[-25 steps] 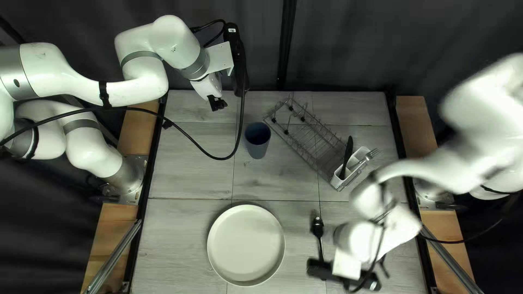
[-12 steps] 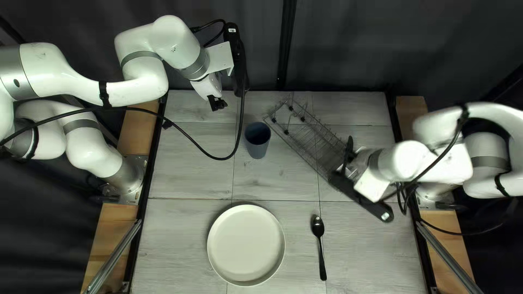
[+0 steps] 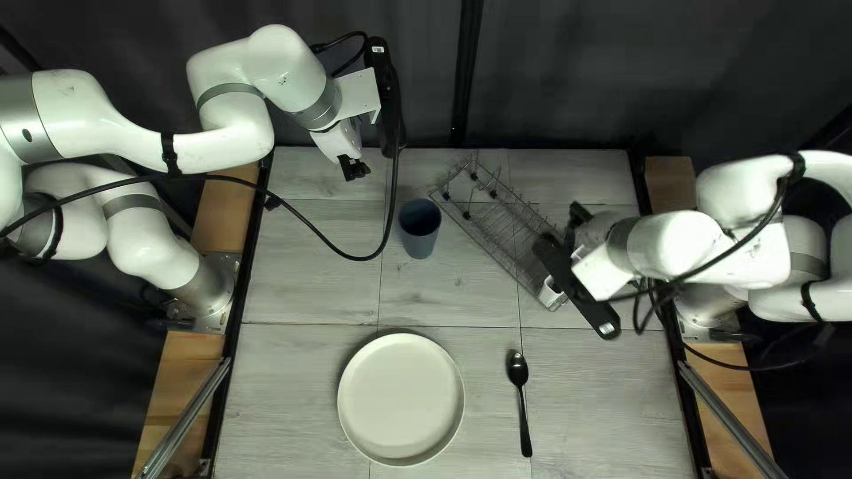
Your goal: Pick up and place plate onto table. Place down one fork to the left of the plate. Place spoon and knife to the right of the plate. Place cup above the knife and spoon
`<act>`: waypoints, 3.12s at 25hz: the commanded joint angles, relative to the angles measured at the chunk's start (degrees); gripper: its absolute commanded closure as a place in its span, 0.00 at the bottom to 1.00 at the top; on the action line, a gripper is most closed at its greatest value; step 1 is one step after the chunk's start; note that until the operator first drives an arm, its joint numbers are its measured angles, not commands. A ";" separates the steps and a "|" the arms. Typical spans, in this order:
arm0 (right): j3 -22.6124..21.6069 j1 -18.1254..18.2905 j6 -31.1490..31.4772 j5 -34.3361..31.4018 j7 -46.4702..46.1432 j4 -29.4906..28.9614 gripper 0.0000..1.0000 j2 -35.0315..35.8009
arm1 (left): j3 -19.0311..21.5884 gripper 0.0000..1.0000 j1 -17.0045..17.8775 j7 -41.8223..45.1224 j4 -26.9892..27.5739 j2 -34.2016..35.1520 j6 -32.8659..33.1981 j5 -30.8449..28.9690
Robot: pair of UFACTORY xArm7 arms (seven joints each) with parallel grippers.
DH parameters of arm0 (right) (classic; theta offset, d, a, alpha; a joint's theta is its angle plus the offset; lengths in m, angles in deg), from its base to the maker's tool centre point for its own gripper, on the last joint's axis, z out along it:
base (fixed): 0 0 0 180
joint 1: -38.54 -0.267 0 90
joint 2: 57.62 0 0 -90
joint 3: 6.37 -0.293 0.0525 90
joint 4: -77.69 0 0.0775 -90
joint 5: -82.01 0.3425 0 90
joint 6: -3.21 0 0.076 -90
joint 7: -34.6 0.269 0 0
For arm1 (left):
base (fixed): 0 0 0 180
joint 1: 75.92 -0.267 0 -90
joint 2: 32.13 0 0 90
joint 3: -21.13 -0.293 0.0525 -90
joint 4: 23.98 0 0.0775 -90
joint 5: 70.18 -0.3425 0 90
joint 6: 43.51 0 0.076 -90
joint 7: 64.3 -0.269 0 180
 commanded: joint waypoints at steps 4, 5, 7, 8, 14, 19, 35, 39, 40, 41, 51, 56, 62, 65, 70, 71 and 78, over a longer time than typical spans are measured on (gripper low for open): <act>-0.78 6.23 -4.61 6.87 24.35 2.99 0.00 -2.70 | 0.00 0.00 0.00 0.00 0.00 0.00 0.00 0.00; -0.98 6.24 -4.92 7.32 25.59 3.08 0.00 -2.75 | 0.00 0.00 0.00 0.00 0.00 0.00 0.00 0.00; -1.52 6.28 -5.90 8.72 28.92 3.63 0.00 -3.33 | 0.00 0.00 0.00 0.00 0.00 0.00 0.00 0.00; -1.67 6.19 -6.66 9.78 30.78 4.26 0.00 -4.10 | 0.00 0.00 0.00 0.00 0.00 0.00 0.00 0.00; -2.54 7.00 -10.66 12.44 37.04 6.05 0.00 -4.54 | 0.00 0.00 0.00 0.00 0.00 0.00 0.00 0.00; -0.77 7.19 -14.87 14.22 37.16 10.12 0.00 -5.05 | 0.00 0.00 0.00 0.00 0.00 0.00 0.00 0.00; 1.70 6.21 -17.41 16.64 35.49 13.67 0.00 -5.77 | 0.00 0.00 0.00 0.00 0.00 0.00 0.00 0.00; 1.84 6.19 -19.79 16.92 34.84 14.28 0.17 -4.59 | 0.00 0.00 0.00 0.00 0.00 0.00 0.00 0.00; 1.91 6.16 -20.26 17.02 34.68 14.58 0.32 -4.43 | 0.00 0.00 0.00 0.00 0.00 0.00 0.00 0.00; 2.12 6.11 -20.77 17.20 34.36 14.93 1.00 -4.19 | 0.00 0.00 0.00 0.00 0.00 0.00 0.00 0.00; 2.55 6.13 -14.54 16.67 34.22 10.66 1.00 -4.72 | 0.00 0.00 0.00 0.00 0.00 0.00 0.00 0.00; 2.20 6.04 -9.55 15.63 34.17 7.22 1.00 -5.40 | 0.00 0.00 0.00 0.00 0.00 0.00 0.00 0.00; 1.43 6.41 -4.23 14.03 34.27 2.27 1.00 -4.97 | 0.00 0.00 0.00 0.00 0.00 0.00 0.00 0.00; 0.80 6.85 -0.99 12.98 34.47 -0.83 1.00 -4.05 | 0.00 0.00 0.00 0.00 0.00 0.00 0.00 0.00; 0.28 6.95 1.49 12.13 34.40 -2.37 1.00 -3.75 | 0.00 0.00 0.00 0.00 0.00 0.00 0.00 0.00; 0.10 7.10 1.45 11.96 34.51 -2.64 1.00 -3.34 | 0.00 0.00 0.00 0.00 0.00 0.00 0.00 0.00; 0.01 6.13 -2.82 13.16 34.82 2.92 1.00 -4.97 | 0.00 0.00 0.00 0.00 0.00 0.00 0.00 0.00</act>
